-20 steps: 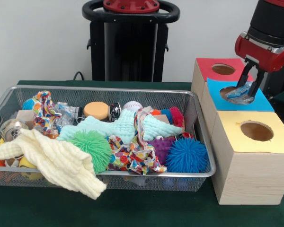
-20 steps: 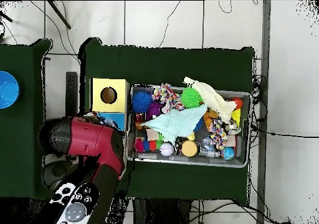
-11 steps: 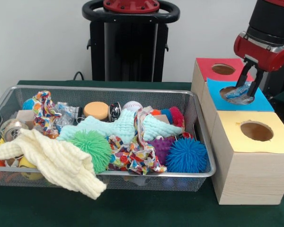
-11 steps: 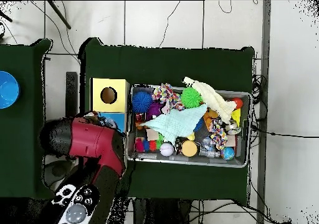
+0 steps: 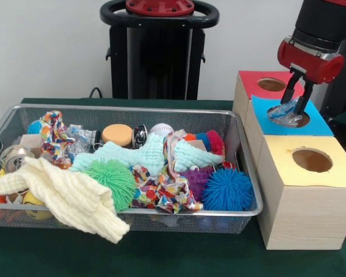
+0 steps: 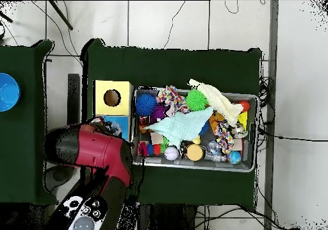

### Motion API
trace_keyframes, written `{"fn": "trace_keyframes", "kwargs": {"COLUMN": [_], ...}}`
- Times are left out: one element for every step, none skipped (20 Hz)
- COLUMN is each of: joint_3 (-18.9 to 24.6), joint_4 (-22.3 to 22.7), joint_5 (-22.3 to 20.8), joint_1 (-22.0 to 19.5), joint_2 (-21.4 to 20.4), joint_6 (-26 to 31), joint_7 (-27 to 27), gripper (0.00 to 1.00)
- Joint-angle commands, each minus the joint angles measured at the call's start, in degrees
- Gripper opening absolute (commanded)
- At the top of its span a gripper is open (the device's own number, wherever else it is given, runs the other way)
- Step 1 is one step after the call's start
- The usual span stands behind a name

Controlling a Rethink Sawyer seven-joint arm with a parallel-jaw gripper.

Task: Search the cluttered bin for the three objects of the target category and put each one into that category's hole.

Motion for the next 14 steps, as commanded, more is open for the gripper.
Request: {"fn": "trace_keyframes", "kwargs": {"joint_3": [6.44,6.88,7.19,7.5,7.62,7.75,7.87,7.84,7.8,7.56,7.33,6.97,6.74,6.6], "joint_4": [7.82,8.34,8.68,9.02,9.1,9.19,9.14,8.84,8.54,8.05,7.56,6.99,6.59,6.22], "joint_5": [1.01,0.9,0.79,0.68,0.6,0.51,0.5,0.59,0.67,0.83,0.98,1.13,1.29,1.45], "joint_1": [-4.63,-5.04,-5.34,-5.63,-5.69,-5.76,-5.74,-5.57,-5.41,-5.01,-4.62,-4.16,-3.82,-3.58], "joint_2": [-0.24,-0.51,-0.65,-0.78,-0.72,-0.66,-0.53,-0.29,-0.05,0.3,0.65,1.05,1.35,1.64], "joint_6": [-7.44,-8.09,-8.6,-9.12,-9.54,-9.97,-10.25,-10.24,-10.22,-9.95,-9.69,-9.28,-9.07,-8.95], "joint_7": [7.96,7.57,7.37,7.16,7.31,7.46,7.73,8.16,8.59,9.2,9.8,10.43,10.91,11.25], "gripper": [0.0,0.0,0.0,0.0,0.0,0.0,0.0,0.0,0.0,0.0,0.0,0.0,0.0,0.0]}}
